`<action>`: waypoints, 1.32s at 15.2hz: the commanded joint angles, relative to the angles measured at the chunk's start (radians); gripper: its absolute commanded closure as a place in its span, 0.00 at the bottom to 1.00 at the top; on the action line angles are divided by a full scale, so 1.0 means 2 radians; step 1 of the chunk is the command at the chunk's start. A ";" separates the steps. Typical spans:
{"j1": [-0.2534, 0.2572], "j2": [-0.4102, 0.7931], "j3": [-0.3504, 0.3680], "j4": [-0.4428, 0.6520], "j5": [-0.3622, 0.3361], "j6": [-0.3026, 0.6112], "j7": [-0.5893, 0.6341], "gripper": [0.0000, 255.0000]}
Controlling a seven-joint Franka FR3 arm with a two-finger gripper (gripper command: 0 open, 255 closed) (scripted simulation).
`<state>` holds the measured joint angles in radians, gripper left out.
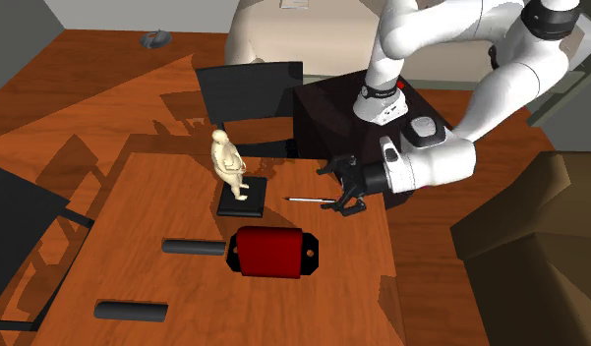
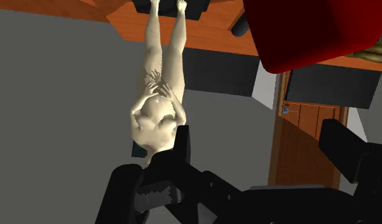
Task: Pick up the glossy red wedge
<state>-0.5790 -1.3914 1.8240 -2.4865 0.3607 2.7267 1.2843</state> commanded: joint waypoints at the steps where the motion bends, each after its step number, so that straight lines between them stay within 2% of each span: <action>1: -0.030 -0.053 0.023 0.045 -0.002 -0.013 0.036 0.00; 6: -0.102 -0.183 0.034 0.179 -0.019 -0.073 0.115 0.00; 7: -0.121 -0.196 0.032 0.207 -0.044 -0.086 0.144 0.00; 9: -0.171 -0.196 0.034 0.268 -0.137 -0.112 0.227 0.00; 10: -0.191 -0.196 0.034 0.294 -0.170 -0.125 0.255 0.00; 19: -0.213 -0.196 0.063 0.328 -0.208 -0.141 0.309 0.00; 20: -0.212 -0.196 0.063 0.327 -0.208 -0.140 0.309 1.00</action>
<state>-1.0024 -1.7835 1.9483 -1.8330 -0.0538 2.4475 1.8985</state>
